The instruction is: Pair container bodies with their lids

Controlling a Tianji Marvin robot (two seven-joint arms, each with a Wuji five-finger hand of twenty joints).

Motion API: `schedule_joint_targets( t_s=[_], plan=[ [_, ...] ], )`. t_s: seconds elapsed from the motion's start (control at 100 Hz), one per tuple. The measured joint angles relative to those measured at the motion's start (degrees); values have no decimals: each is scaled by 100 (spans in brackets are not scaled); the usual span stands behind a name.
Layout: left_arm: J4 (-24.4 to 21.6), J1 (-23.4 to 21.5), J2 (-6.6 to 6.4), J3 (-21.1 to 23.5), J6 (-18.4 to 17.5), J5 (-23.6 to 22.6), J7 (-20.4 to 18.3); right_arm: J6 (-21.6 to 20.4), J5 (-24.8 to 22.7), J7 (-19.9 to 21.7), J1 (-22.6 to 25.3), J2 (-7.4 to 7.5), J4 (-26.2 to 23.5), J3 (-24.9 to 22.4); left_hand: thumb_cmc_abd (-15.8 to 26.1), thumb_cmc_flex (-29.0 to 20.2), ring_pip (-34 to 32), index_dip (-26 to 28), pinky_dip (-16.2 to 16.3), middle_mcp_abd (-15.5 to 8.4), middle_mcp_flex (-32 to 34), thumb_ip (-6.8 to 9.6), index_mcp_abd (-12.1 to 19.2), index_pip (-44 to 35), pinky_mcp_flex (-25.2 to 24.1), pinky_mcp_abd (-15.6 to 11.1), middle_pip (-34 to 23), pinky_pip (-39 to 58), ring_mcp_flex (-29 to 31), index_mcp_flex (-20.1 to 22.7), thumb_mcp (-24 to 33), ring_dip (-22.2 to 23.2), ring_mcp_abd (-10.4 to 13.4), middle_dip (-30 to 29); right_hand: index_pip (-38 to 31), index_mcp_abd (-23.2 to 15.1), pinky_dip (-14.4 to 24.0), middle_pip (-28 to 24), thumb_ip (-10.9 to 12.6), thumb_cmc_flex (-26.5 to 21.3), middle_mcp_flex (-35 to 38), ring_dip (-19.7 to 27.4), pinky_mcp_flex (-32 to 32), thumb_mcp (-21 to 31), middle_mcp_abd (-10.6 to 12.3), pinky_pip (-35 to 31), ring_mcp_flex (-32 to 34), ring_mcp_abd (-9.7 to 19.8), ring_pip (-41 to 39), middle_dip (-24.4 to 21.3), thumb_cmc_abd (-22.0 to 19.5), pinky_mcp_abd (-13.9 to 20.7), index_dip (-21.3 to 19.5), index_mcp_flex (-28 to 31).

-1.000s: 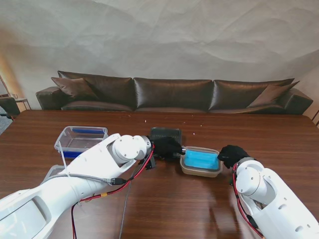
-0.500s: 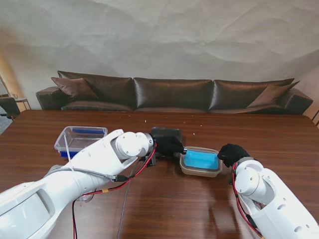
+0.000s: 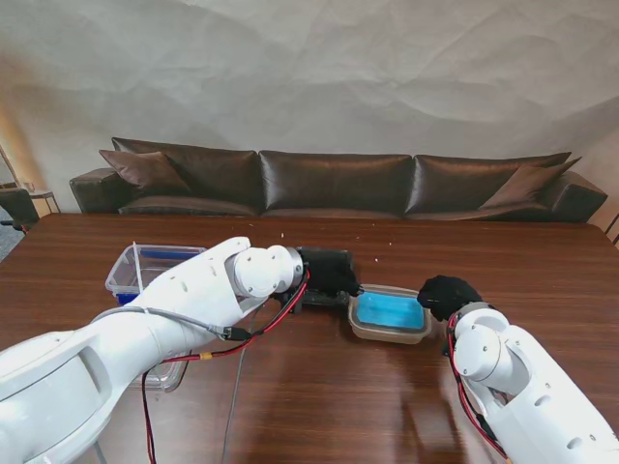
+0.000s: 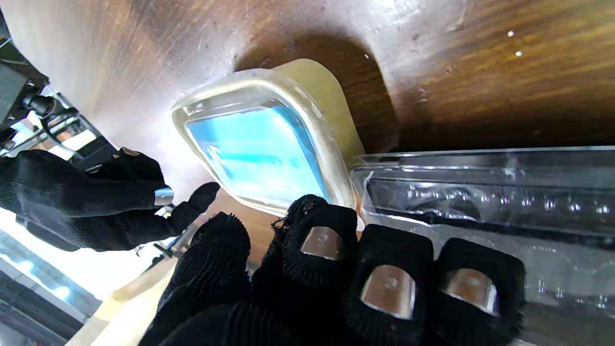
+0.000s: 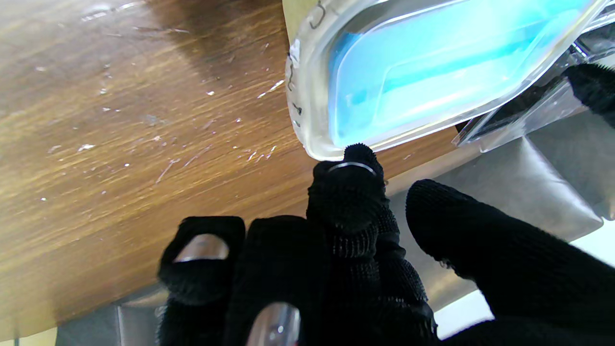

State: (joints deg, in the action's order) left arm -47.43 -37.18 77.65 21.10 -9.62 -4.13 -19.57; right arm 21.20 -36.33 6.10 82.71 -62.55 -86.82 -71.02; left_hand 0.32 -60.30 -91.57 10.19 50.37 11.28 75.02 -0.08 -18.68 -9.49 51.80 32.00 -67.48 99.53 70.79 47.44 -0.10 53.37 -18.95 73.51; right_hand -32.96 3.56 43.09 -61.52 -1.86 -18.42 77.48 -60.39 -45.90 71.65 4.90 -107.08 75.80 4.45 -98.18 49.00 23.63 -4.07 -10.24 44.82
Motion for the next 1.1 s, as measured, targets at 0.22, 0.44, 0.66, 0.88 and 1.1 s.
schedule_joint_targets(
  t_s=[0.22, 0.44, 0.66, 0.88, 1.1],
  plan=[
    [457, 215, 242, -212, -259, -40, -63, -121, -39, 160, -124, 41, 83, 89, 0, 0, -23, -74, -47, -2, 0, 0, -83, 40, 2, -4, -5, 2, 0, -2, 0, -12, 1, -11, 112, -289, 0, 0, 0, 0, 0, 0, 0, 0, 0, 0, 0, 0, 0, 0, 88, 0, 60, 51],
    [720, 356, 423, -391, -420, -63, -177, -221, -62, 245, -225, 63, 156, 172, 0, 0, -25, -143, -57, -3, 0, 0, -145, 44, 2, -6, -6, 2, 0, -2, 0, -21, 2, -60, 168, -381, 0, 0, 0, 0, 0, 0, 0, -120, 0, 0, 0, 0, 0, 0, 88, 0, 68, 55],
    [814, 448, 503, -477, -526, -127, -239, -317, -62, 300, -254, 73, 159, 219, 0, 0, -28, -182, -109, -4, 0, 0, -290, 57, 2, -6, -11, 2, 0, -4, 0, -21, 2, -66, 197, -449, 0, 0, 0, 0, 0, 0, 0, -126, 0, 0, 0, 0, 0, 0, 88, 0, 70, 174],
    [-5, 451, 188, -542, -124, -158, -451, -332, -57, 341, -264, 84, 164, 281, 0, 0, -32, -204, -113, -13, 0, 0, -418, 67, 2, -11, -58, 2, 1, -4, 4, -56, 5, -67, 243, -459, 0, 0, 0, 0, 0, 0, 0, -126, 0, 0, 0, 0, 0, 0, 88, 0, 71, 279],
    [92, 527, 202, -651, -271, -239, -535, -326, -46, 365, -250, 84, 159, 278, 0, 0, -38, -220, -116, -18, 0, 0, -426, 69, 2, -17, -64, 2, 1, -4, 4, -59, 8, -68, 243, -459, 0, 0, 0, 0, 1, 0, 0, -126, 0, 0, 0, 0, 0, 0, 88, 0, 73, 279]
  ],
)
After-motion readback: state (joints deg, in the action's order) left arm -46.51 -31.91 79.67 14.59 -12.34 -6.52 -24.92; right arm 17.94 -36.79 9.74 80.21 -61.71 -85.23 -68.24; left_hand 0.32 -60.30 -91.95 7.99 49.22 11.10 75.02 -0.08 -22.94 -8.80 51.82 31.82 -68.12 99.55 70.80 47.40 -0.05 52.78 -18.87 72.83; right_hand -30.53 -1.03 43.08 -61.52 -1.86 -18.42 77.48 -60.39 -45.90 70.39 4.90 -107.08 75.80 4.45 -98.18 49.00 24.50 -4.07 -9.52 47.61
